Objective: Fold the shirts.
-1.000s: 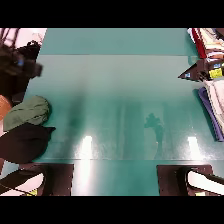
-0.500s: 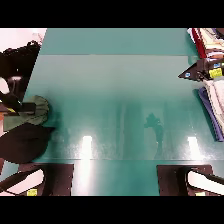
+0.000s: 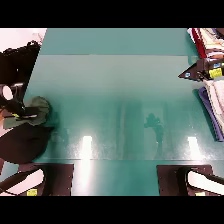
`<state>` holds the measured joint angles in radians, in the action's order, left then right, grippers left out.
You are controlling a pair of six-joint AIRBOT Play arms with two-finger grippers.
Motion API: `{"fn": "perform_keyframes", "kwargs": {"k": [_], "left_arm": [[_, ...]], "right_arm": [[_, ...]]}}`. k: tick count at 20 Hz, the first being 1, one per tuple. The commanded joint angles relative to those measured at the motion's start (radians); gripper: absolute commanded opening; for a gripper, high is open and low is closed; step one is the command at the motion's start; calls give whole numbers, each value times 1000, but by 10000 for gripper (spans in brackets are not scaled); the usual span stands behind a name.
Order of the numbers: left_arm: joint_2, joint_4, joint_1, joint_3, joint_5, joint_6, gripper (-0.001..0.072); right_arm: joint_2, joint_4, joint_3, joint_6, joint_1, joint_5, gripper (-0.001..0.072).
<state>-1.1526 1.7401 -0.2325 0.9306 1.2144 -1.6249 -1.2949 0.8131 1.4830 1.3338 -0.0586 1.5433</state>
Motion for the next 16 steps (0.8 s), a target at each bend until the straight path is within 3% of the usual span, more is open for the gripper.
{"fn": "perform_keyframes", "kwargs": {"k": [1,6,8,11,16], "left_arm": [[77,-127,2,168,28,25,28],[263,-537,2,673,67,181,27],[276,-678,2,863,99,193,27],[276,-702,2,996,148,183,25],[214,-795,3,975,257,158,25]], "right_arm": [[15,-2,2,0,0,-4,15],[24,-2,236,0,1,-29,15],[24,-1,346,0,0,-53,15],[24,-1,465,0,0,-56,15],[26,-3,530,0,1,-56,15]]}}
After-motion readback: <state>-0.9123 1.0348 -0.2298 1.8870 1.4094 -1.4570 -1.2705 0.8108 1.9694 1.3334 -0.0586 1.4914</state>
